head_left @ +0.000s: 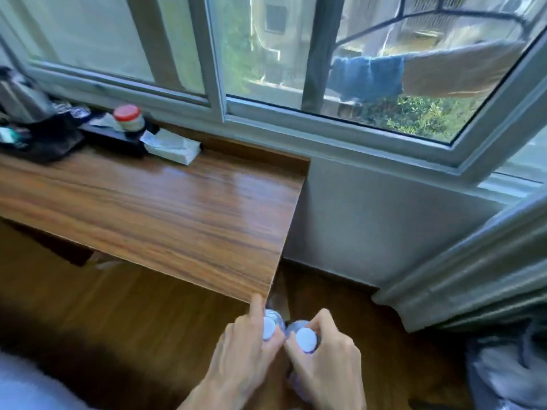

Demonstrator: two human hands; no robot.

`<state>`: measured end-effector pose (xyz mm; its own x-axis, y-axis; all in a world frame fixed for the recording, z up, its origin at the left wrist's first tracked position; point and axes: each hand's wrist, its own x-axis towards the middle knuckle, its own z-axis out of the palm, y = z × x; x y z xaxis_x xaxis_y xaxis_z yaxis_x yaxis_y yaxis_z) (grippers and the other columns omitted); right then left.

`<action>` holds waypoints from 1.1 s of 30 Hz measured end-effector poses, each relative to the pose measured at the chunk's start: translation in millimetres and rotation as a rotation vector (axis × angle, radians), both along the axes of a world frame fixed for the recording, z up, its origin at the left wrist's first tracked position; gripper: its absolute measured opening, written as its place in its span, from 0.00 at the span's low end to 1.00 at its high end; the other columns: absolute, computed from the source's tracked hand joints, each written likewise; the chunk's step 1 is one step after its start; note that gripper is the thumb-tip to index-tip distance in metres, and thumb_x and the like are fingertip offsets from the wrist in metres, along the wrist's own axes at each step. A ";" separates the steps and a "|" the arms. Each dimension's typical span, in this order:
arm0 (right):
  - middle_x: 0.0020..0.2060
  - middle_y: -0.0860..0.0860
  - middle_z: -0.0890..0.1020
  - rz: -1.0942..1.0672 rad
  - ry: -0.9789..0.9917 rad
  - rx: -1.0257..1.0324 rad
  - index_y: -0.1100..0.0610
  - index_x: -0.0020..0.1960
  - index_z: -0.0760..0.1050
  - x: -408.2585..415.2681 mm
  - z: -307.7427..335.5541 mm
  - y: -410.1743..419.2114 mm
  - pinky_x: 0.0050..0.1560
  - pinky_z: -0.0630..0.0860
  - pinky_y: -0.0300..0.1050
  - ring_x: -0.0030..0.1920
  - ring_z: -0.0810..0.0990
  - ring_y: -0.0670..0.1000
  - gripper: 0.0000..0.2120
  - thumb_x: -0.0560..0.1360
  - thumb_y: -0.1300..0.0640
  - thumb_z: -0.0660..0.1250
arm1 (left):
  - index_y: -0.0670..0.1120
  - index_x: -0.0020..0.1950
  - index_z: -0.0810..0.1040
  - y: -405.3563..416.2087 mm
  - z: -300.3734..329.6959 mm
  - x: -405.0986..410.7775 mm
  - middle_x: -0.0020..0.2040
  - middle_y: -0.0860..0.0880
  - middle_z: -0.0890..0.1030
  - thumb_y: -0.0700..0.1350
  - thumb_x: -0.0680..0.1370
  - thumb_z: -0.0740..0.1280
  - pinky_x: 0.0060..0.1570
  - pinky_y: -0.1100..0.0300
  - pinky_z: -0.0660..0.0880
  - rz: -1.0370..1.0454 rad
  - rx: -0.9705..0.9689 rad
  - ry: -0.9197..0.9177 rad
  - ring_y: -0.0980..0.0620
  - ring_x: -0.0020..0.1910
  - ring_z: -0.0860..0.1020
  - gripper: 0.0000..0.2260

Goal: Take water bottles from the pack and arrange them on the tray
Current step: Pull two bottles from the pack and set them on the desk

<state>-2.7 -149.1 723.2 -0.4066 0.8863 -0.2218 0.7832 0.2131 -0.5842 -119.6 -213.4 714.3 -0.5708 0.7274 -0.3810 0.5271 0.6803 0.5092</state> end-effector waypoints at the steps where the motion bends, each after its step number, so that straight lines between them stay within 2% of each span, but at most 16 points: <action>1: 0.36 0.46 0.84 0.025 0.045 0.020 0.47 0.40 0.67 -14.8 4.6 -4.6 0.42 0.76 0.40 0.39 0.82 0.49 0.17 0.66 0.36 0.68 | 0.54 0.60 0.63 -9.2 12.4 -15.1 0.54 0.52 0.82 0.60 0.78 0.62 0.46 0.57 0.75 0.006 0.042 0.025 0.48 0.53 0.82 0.16; 3: 0.31 0.44 0.82 0.090 0.146 0.047 0.49 0.37 0.67 -48.5 20.5 -10.8 0.37 0.76 0.41 0.34 0.80 0.47 0.19 0.64 0.35 0.68 | 0.53 0.52 0.61 -24.7 35.6 -46.6 0.48 0.49 0.83 0.58 0.78 0.62 0.41 0.54 0.70 0.040 0.102 0.105 0.42 0.50 0.80 0.13; 6: 0.29 0.44 0.80 0.173 0.223 0.100 0.50 0.37 0.69 -95.5 38.1 -17.9 0.32 0.73 0.37 0.32 0.78 0.45 0.19 0.63 0.35 0.67 | 0.51 0.50 0.62 -47.1 61.5 -91.5 0.43 0.47 0.82 0.56 0.78 0.62 0.40 0.50 0.71 0.068 0.166 0.205 0.39 0.48 0.80 0.13; 10: 0.29 0.47 0.78 0.249 0.276 0.156 0.50 0.36 0.68 -156.2 49.2 -29.5 0.29 0.75 0.42 0.30 0.77 0.48 0.17 0.65 0.40 0.71 | 0.50 0.47 0.63 -68.7 83.2 -149.7 0.36 0.52 0.76 0.54 0.78 0.64 0.34 0.55 0.67 0.111 0.262 0.272 0.44 0.38 0.78 0.12; 14: 0.28 0.48 0.77 0.313 0.318 0.206 0.51 0.37 0.70 -216.3 64.8 -39.0 0.29 0.71 0.41 0.31 0.77 0.48 0.16 0.66 0.40 0.70 | 0.52 0.44 0.62 -83.9 96.4 -204.3 0.32 0.53 0.73 0.53 0.77 0.66 0.26 0.64 0.62 0.184 0.310 0.334 0.56 0.28 0.71 0.13; 18: 0.28 0.50 0.77 0.362 0.362 0.210 0.55 0.38 0.71 -275.8 73.5 -45.8 0.31 0.73 0.47 0.32 0.77 0.51 0.19 0.65 0.38 0.67 | 0.53 0.42 0.61 -94.8 108.0 -255.3 0.31 0.53 0.74 0.53 0.78 0.66 0.23 0.63 0.66 0.245 0.297 0.340 0.57 0.27 0.71 0.14; 21: 0.30 0.53 0.77 0.385 0.368 0.215 0.58 0.39 0.70 -320.3 75.7 -48.7 0.32 0.73 0.49 0.34 0.77 0.55 0.22 0.65 0.38 0.68 | 0.51 0.44 0.63 -100.4 111.2 -296.4 0.33 0.52 0.75 0.53 0.78 0.65 0.23 0.63 0.64 0.271 0.285 0.356 0.57 0.28 0.71 0.13; 25: 0.30 0.53 0.78 0.400 0.375 0.181 0.58 0.39 0.70 -381.7 75.2 -49.3 0.29 0.68 0.44 0.35 0.77 0.55 0.21 0.65 0.39 0.68 | 0.48 0.46 0.64 -100.8 106.8 -356.4 0.36 0.50 0.77 0.54 0.78 0.66 0.31 0.53 0.67 0.296 0.268 0.363 0.46 0.35 0.75 0.13; 30: 0.31 0.49 0.77 0.397 0.384 0.163 0.56 0.40 0.71 -461.9 64.2 -41.5 0.28 0.69 0.37 0.32 0.76 0.50 0.19 0.68 0.41 0.70 | 0.49 0.46 0.64 -91.4 95.0 -440.1 0.35 0.52 0.77 0.55 0.78 0.66 0.25 0.61 0.64 0.257 0.245 0.394 0.51 0.34 0.77 0.13; 33: 0.31 0.48 0.77 0.376 0.374 0.134 0.56 0.41 0.71 -509.3 56.5 -36.7 0.30 0.74 0.41 0.34 0.79 0.50 0.20 0.66 0.39 0.68 | 0.50 0.45 0.64 -84.0 89.7 -490.6 0.35 0.52 0.77 0.55 0.79 0.65 0.25 0.63 0.65 0.268 0.211 0.350 0.55 0.32 0.75 0.13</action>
<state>-512.0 -185.9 779.6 -0.7306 0.6749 0.1040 0.3822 0.5303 -0.7568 -610.2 -297.4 804.0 -0.8157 0.5784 0.0072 0.5120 0.7162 0.4743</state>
